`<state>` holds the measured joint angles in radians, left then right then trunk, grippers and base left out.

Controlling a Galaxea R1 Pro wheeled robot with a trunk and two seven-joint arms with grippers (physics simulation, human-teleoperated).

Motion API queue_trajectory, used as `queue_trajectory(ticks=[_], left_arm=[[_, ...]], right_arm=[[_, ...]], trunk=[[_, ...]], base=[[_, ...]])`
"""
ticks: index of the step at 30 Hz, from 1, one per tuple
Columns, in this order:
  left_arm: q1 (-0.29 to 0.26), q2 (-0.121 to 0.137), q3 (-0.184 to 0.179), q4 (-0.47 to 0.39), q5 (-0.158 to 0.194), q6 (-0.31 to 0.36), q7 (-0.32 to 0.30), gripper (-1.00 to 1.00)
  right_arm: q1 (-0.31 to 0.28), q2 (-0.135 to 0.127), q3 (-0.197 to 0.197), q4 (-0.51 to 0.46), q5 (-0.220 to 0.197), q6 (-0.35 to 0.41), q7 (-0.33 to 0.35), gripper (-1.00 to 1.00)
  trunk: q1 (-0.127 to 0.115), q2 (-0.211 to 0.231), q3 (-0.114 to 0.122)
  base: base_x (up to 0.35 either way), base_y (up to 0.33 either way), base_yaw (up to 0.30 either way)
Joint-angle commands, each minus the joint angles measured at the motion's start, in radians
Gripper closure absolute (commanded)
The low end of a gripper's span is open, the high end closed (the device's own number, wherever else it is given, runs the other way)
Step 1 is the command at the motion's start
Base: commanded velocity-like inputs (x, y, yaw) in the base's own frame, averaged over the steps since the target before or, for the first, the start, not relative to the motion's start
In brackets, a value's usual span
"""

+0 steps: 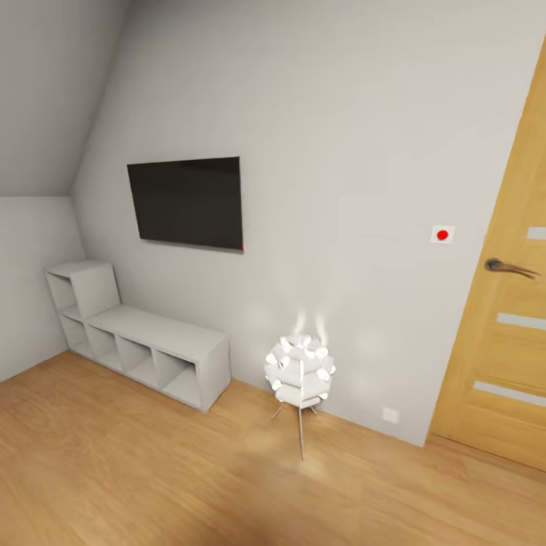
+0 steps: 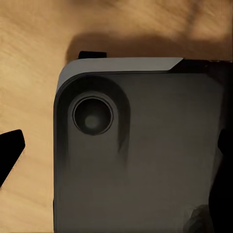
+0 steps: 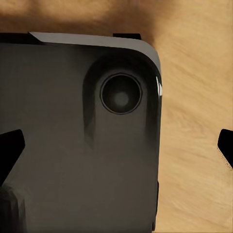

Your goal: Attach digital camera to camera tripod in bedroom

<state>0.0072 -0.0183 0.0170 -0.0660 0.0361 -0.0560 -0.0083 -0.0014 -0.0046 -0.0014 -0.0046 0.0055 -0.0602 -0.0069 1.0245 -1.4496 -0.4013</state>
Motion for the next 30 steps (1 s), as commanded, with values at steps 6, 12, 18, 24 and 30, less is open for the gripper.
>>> queue_trajectory(ticks=[6, 12, 18, 24, 30], left_arm=[[0.000, 0.000, 0.001, -0.001, 0.004, -0.001, -0.001, -1.00], [0.000, 0.000, 0.001, -0.002, 0.004, -0.001, -0.001, -1.00], [0.000, 0.000, 0.001, -0.002, 0.004, -0.001, -0.001, -1.00], [0.000, 0.000, 0.001, -0.002, 0.004, -0.002, -0.001, -1.00], [0.000, 0.000, 0.001, -0.002, 0.003, -0.002, -0.001, -1.00]], right_arm=[[0.000, 0.000, 0.000, 0.000, 0.001, -0.003, -0.001, -1.00], [0.000, 0.000, 0.000, 0.000, 0.001, -0.003, -0.001, -1.00], [0.000, 0.000, 0.000, 0.000, 0.001, -0.003, -0.001, -1.00], [0.000, 0.000, 0.000, 0.000, 0.001, -0.003, -0.001, -1.00], [0.000, 0.000, 0.000, 0.000, 0.000, -0.003, -0.001, -1.00]], trunk=[[0.000, 0.000, -0.001], [0.000, 0.000, -0.001], [0.000, 0.000, -0.001], [0.000, 0.000, -0.001], [0.000, 0.000, -0.001]], base=[[0.236, 0.000, 0.000], [0.236, 0.000, 0.000], [0.236, 0.000, 0.000], [0.235, 0.000, 0.000], [0.228, 0.000, 0.000]])
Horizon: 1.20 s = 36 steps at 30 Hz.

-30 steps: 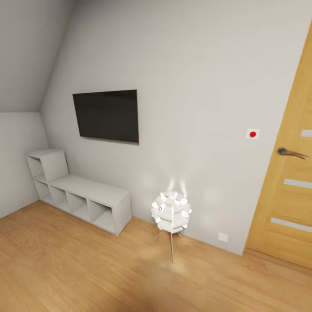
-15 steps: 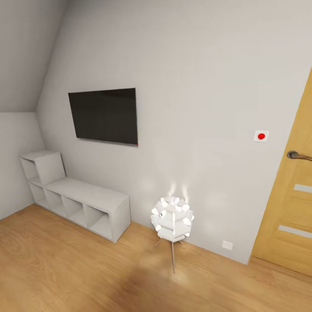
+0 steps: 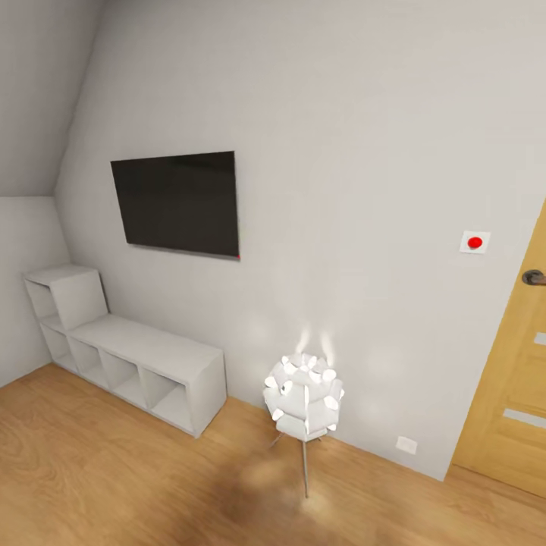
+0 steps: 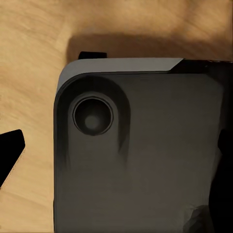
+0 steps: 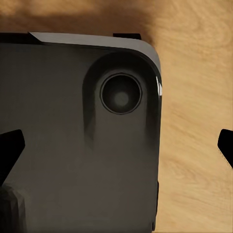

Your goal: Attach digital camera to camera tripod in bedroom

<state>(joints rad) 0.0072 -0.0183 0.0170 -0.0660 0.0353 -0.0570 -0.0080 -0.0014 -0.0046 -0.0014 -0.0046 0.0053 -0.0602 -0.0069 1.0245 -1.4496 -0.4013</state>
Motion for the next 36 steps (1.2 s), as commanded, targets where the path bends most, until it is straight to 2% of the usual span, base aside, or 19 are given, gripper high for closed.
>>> queue_trajectory(ticks=[1, 24, 36], left_arm=[[0.000, 0.000, 0.001, -0.001, 0.004, -0.001, -0.001, -1.00], [0.000, -0.002, 0.001, 0.000, 0.004, -0.002, -0.001, -1.00], [0.000, -0.002, 0.001, 0.000, 0.004, -0.003, -0.001, -1.00]], right_arm=[[0.000, 0.000, 0.000, 0.000, 0.001, -0.003, -0.001, -1.00], [0.000, 0.000, -0.005, 0.000, -0.008, -0.003, -0.001, -1.00], [0.000, 0.000, 0.006, 0.000, 0.001, -0.001, 0.000, -1.00]], trunk=[[0.000, 0.000, -0.001], [0.000, 0.000, -0.001], [0.000, 0.000, -0.001]], base=[[0.224, 0.000, 0.000], [0.209, 0.000, 0.000], [0.206, 0.000, 0.000]])
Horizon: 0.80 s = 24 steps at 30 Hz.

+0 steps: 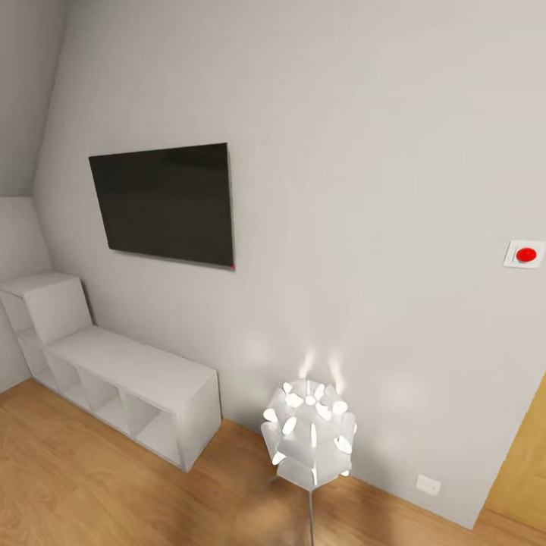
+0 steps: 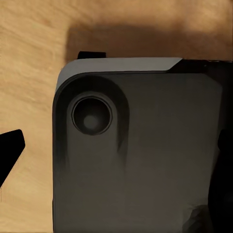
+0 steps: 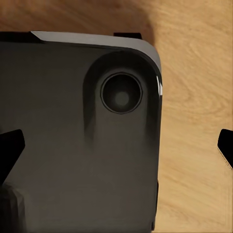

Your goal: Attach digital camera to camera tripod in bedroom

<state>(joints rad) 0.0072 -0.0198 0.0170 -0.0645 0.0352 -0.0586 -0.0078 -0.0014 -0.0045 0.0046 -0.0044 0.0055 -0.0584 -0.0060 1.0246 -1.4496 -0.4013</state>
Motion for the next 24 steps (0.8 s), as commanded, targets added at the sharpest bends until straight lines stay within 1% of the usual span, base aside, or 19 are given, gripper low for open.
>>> queue_trajectory(ticks=[1, 18, 24], left_arm=[[0.000, 0.000, 0.001, -0.001, 0.003, -0.001, 0.000, -1.00], [0.000, 0.000, 0.001, -0.002, 0.003, -0.001, 0.000, -1.00], [0.000, 0.000, 0.003, -0.002, 0.003, -0.004, 0.000, -1.00]], right_arm=[[0.000, 0.000, 0.001, 0.000, 0.002, -0.003, -0.001, -1.00], [0.000, 0.000, 0.003, 0.000, 0.005, -0.004, -0.001, -1.00], [0.000, 0.000, -0.008, 0.000, -0.006, -0.005, 0.000, -1.00]], trunk=[[0.000, 0.000, -0.001], [0.000, 0.000, -0.001], [0.000, 0.000, -0.001]], base=[[0.206, 0.000, 0.000], [0.204, 0.000, 0.000], [0.085, 0.000, -0.001]])
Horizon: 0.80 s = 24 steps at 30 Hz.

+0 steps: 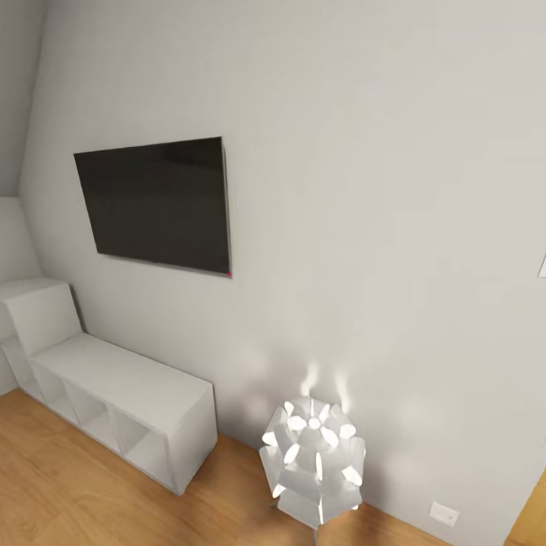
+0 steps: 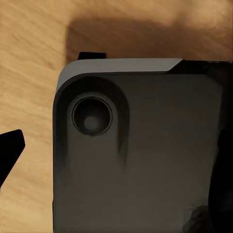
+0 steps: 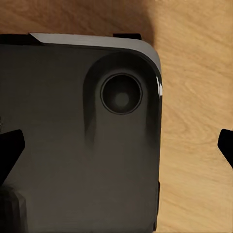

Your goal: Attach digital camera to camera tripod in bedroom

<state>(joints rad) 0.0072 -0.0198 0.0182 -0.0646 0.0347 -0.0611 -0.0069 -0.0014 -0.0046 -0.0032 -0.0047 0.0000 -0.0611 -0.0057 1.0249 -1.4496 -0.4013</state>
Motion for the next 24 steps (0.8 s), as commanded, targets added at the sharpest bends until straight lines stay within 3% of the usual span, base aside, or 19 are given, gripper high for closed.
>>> queue_trajectory(ticks=[1, 24], left_arm=[[0.000, 0.000, 0.002, -0.001, 0.004, -0.001, -0.001, -1.00], [0.000, 0.000, 0.002, -0.002, 0.004, -0.003, 0.000, -1.00]], right_arm=[[0.000, 0.000, -0.002, 0.000, -0.001, -0.003, -0.001, -1.00], [0.000, 0.000, -0.006, 0.000, -0.006, -0.003, 0.000, -1.00]], trunk=[[0.000, 0.000, -0.001], [0.000, 0.000, -0.001]], base=[[0.024, 0.000, -0.016], [0.003, 0.000, -0.186]])
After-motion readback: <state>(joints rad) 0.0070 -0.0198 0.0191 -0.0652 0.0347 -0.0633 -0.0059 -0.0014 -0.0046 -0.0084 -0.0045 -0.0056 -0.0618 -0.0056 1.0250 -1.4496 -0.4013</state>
